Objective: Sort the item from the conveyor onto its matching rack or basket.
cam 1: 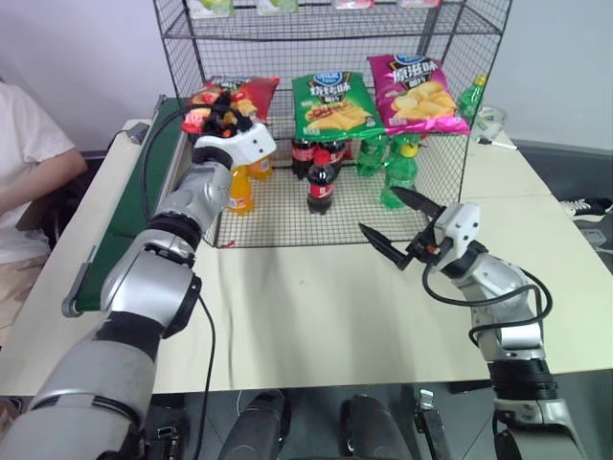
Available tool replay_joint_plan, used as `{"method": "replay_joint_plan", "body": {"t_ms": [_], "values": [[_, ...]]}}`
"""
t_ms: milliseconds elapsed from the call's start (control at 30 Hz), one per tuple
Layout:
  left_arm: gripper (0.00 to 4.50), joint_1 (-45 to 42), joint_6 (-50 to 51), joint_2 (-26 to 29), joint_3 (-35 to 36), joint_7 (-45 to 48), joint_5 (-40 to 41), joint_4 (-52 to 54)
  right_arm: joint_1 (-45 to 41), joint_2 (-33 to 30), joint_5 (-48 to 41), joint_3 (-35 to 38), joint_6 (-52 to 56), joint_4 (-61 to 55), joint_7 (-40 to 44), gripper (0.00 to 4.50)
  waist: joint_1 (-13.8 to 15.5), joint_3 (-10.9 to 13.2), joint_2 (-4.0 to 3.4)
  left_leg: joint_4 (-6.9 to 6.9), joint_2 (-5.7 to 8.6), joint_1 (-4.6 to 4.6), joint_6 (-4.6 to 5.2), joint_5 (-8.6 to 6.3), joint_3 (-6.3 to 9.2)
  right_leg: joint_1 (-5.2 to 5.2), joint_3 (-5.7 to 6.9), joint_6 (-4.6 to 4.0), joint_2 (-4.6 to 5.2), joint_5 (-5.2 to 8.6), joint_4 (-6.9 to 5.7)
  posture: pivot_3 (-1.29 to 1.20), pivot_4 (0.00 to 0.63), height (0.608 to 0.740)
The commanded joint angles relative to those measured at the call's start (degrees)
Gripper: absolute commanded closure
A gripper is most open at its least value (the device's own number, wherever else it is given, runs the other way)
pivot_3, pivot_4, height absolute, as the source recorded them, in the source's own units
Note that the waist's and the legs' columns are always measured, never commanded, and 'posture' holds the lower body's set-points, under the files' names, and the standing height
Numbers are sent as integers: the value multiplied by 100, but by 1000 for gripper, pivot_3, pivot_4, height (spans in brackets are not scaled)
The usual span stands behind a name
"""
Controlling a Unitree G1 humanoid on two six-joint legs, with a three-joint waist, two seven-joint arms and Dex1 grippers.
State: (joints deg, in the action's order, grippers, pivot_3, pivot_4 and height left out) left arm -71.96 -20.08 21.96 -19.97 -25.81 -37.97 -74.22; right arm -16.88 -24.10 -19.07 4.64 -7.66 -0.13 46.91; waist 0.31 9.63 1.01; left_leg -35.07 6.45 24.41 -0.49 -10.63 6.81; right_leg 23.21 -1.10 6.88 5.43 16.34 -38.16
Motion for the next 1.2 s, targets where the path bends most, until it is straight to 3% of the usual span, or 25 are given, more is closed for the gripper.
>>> {"method": "replay_joint_plan", "body": {"t_ms": [33, 267, 633, 667, 833, 933, 1000, 1200], "values": [[812, 96, -377, 97, 126, 299, 284, 285, -12, -68, -98, 55, 9, -329, -24, 0, 11, 0, 0, -1, 0, 0, 0, 0, 0, -1, 0, 0, 0, 0, 0, 0, 150, 740], [812, 898, -523, 451, 400, 825, 724, 1590, -21, -33, -99, 34, 16, -279, -13, 0, -10, -1, -1, -2, 0, 0, 0, 0, 0, 0, -2, 0, 1, 0, -1, 0, 150, 740], [812, 3383, -69, 939, 1156, 2397, 1502, 6138, -117, -59, -100, 19, -37, -88, 138, 0, -71, -2, -4, 0, -1, 1, 0, 0, 3, 4, -9, -1, 3, -1, 0, 0, 150, 740], [812, 3626, -19, 963, 1275, 2631, 1783, 6490, -100, -82, -113, 37, -34, -95, 159, 0, -93, -5, -8, 1, -1, 1, 0, 0, 2, 3, -9, -2, 4, -1, 0, 0, 150, 740], [812, 5091, 1274, 962, 2054, 4509, 4768, 8034, 79, -334, -260, 261, 58, -211, 285, 0, -127, -14, -25, 5, -5, -4, 4, -3, -3, 2, -18, -3, 11, 0, 4, 0, 150, 740], [812, 5997, 2329, 1267, 2967, 5202, 6329, 8665, 327, -660, -481, 470, 220, -340, 511, 0, -129, -13, -26, 4, -12, -4, 4, -3, -3, 4, -21, -5, 11, 0, 4, 0, 150, 740], [812, 6253, 2898, 1496, 3250, 5400, 6709, 8858, 438, -831, -564, 523, 262, -385, 651, 0, -100, -12, -27, 4, -15, -4, 7, -5, -2, 3, -25, -6, 10, 1, 5, 0, 150, 740], [812, 7182, 3220, 2201, 4203, 6374, 7022, 8798, 1083, -1553, -1049, 960, 696, -669, 1281, 0, -28, -13, -28, -1, -13, -9, 17, -13, -6, -15, -22, -10, 16, 1, 18, 0, 150, 740]]}}
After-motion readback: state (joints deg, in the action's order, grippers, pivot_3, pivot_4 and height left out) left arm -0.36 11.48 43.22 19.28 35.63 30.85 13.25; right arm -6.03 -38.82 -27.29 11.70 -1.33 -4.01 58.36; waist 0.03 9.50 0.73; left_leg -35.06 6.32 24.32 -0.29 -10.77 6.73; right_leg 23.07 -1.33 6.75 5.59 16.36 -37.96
